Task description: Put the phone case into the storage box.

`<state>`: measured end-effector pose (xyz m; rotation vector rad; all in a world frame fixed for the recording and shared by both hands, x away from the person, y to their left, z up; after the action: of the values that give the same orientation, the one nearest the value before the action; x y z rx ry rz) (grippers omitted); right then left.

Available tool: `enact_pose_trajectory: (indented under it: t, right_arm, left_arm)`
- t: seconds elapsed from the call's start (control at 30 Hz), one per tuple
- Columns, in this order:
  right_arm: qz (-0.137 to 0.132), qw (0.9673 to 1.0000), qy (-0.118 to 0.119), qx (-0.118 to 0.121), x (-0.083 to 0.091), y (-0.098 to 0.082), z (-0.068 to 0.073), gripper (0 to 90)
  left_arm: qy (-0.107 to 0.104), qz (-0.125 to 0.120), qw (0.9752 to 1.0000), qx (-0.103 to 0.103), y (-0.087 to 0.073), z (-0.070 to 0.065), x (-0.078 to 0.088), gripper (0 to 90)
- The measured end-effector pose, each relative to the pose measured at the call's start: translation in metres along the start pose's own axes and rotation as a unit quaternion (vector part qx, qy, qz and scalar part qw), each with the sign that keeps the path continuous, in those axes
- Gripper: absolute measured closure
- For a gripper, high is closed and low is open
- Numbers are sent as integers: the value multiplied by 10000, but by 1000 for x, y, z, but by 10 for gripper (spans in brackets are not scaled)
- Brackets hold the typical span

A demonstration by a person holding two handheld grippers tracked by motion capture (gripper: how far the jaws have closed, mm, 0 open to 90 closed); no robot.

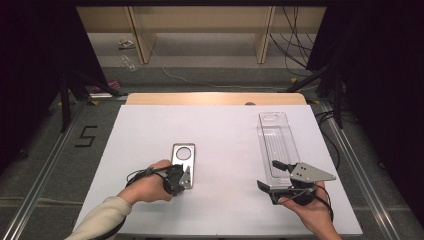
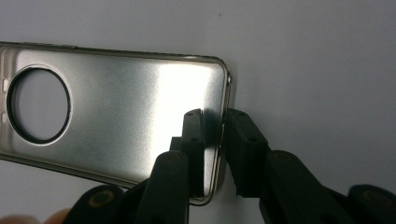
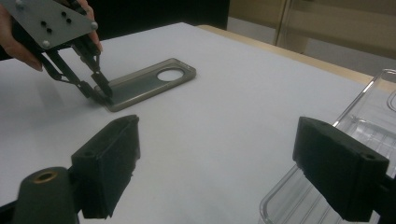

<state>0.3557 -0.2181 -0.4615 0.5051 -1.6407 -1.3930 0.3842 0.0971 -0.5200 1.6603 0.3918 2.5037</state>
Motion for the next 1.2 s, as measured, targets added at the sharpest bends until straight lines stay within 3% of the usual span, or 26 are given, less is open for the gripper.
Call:
enact_pose_trajectory:
  t: [0.33,1.2]
  right_arm:
    - [-6,10000,-4,-12,0,0,0,160]
    - [-5,10000,5,-20,0,0,0,160]
  left_arm:
    - [-12,1,9999,-122,1,-1,0,812]
    - [-16,21,9999,-170,2,-3,0,846]
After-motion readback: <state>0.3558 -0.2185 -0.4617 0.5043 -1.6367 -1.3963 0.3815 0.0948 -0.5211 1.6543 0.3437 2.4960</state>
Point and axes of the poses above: each handheld gripper's, and its own axes: x roughly backward along the jaws, y roughly out of its top, z roughly to its left, the point moved 6 cm from there along -x, roughly forward along the jaws, and after that the axes turned 7 degrees about y, right-handed, at the moved point
